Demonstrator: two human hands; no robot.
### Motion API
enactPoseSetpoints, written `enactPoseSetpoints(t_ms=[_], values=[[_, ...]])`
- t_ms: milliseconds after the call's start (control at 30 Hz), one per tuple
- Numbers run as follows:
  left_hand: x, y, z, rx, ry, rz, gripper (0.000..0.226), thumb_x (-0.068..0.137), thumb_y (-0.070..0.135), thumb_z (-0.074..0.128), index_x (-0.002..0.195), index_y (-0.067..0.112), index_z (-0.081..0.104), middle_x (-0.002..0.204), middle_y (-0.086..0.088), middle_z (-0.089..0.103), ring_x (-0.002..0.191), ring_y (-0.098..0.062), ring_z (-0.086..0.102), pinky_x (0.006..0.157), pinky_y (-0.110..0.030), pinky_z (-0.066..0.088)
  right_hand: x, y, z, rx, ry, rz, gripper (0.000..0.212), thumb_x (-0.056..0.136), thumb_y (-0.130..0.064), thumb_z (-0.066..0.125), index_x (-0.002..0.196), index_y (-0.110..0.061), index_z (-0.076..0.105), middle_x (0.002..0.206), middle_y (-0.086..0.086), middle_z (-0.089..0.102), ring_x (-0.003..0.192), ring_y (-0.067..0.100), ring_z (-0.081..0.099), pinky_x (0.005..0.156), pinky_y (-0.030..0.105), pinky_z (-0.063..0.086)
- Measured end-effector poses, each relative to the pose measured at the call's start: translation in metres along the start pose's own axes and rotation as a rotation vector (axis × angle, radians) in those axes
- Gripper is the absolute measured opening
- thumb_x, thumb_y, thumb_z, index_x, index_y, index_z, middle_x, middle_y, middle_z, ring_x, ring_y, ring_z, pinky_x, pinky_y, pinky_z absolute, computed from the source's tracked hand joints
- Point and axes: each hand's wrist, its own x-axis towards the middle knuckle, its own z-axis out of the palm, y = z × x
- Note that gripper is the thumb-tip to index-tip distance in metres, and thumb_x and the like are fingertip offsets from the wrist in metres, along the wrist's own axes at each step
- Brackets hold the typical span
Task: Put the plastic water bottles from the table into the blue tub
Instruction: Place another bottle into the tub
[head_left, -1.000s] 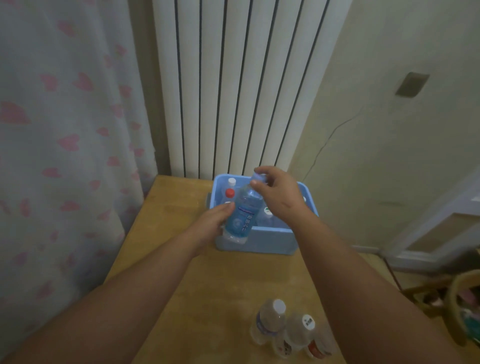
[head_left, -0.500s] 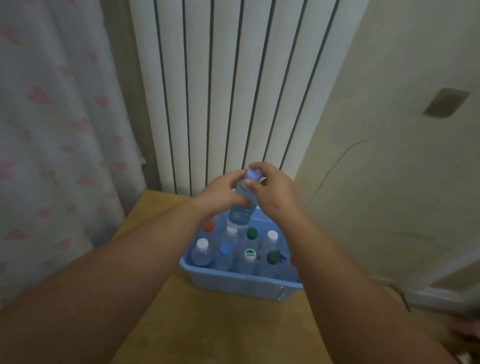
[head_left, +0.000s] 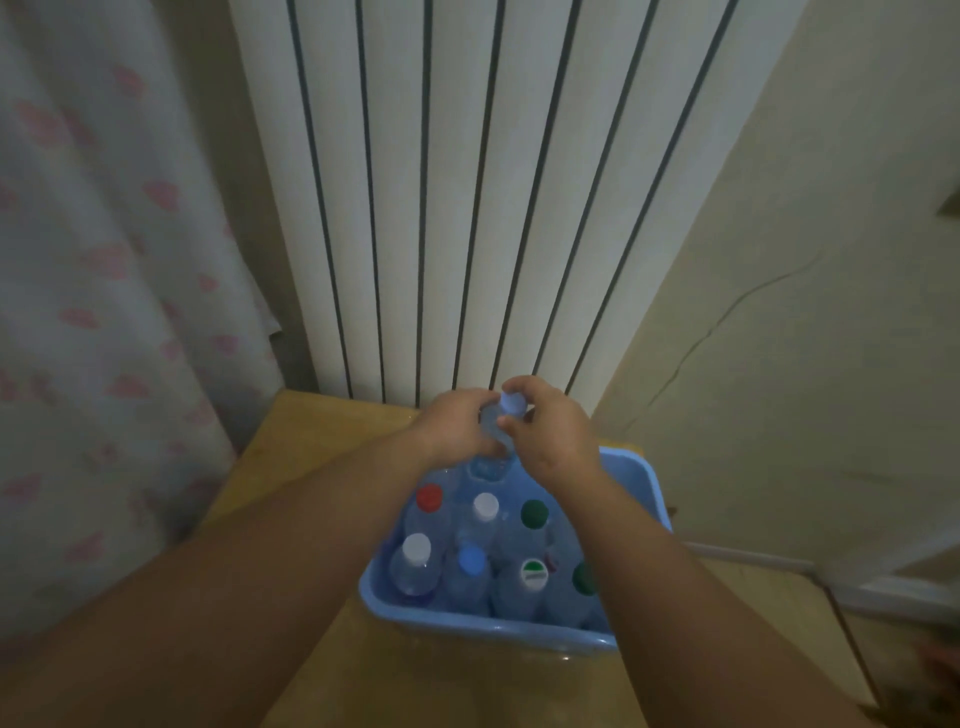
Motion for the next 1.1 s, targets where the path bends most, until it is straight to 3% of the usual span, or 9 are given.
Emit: enactPoseSetpoints(t_ms=[167, 333, 533, 733, 967, 1100], values=[[0.016, -0.017, 0.016, 0.434, -0.018, -0.013, 0.038, 0.064, 0.064, 0.067, 0.094, 0.042, 0.058, 0.09, 0.012, 0.065, 0.093, -0.016, 0.062, 0.087, -0.04, 0.047, 0.019, 0.024, 0.023, -0.105, -0.082, 0.047, 0.037, 0.084, -0.021, 0.063, 0.119, -0.032, 0.057, 0.107, 0.0, 0.068, 0.094, 0.019, 0.061, 0.074, 0.022, 0.039], [0.031, -0.037, 0.027, 0.628, -0.104, -0.093, 0.07, 0.06, 0.082, 0.061, 0.119, 0.045, 0.061, 0.112, 0.006, 0.063, 0.114, -0.021, 0.052, 0.095, -0.042, 0.036, 0.033, 0.041, 0.04, -0.231, -0.234, 0.08, 0.048, 0.084, -0.028, 0.065, 0.131, -0.026, 0.054, 0.125, 0.004, 0.063, 0.113, 0.025, 0.059, 0.087, 0.028, 0.043], [0.036, -0.051, 0.032, 0.74, -0.159, -0.126, 0.048, 0.075, 0.068, 0.064, 0.118, 0.048, 0.06, 0.116, 0.004, 0.058, 0.115, -0.024, 0.045, 0.095, -0.042, 0.032, 0.046, 0.048, 0.061, -0.313, -0.378, 0.075, 0.036, 0.077, -0.03, 0.069, 0.112, -0.023, 0.066, 0.108, 0.003, 0.068, 0.101, 0.023, 0.062, 0.077, 0.028, 0.045], [0.033, -0.057, 0.04, 0.889, -0.159, -0.083, 0.039, 0.087, 0.054, 0.054, 0.124, 0.043, 0.06, 0.123, 0.004, 0.057, 0.117, -0.025, 0.044, 0.095, -0.044, 0.03, 0.053, 0.054, 0.081, -0.488, -0.559, 0.043, 0.035, 0.079, -0.031, 0.069, 0.112, -0.018, 0.067, 0.108, 0.005, 0.067, 0.103, 0.024, 0.062, 0.08, 0.029, 0.047], [0.028, -0.045, 0.035, 0.793, -0.141, -0.089, 0.042, 0.094, 0.025, 0.048, 0.132, 0.042, 0.054, 0.132, 0.003, 0.056, 0.123, -0.024, 0.043, 0.102, -0.043, 0.03, 0.058, 0.051, 0.089, -0.727, -0.836, -0.028, 0.039, 0.092, -0.022, 0.057, 0.129, -0.008, 0.057, 0.131, 0.012, 0.057, 0.119, 0.029, 0.054, 0.099, 0.036, 0.042], [0.021, -0.045, 0.033, 0.697, -0.086, -0.073, 0.042, 0.094, 0.024, 0.05, 0.133, 0.04, 0.054, 0.136, 0.003, 0.055, 0.126, -0.022, 0.046, 0.104, -0.04, 0.031, 0.05, 0.048, 0.073, -0.589, -0.76, -0.002, 0.044, 0.096, -0.017, 0.05, 0.138, -0.009, 0.047, 0.14, 0.012, 0.051, 0.126, 0.029, 0.049, 0.104, 0.036, 0.038]])
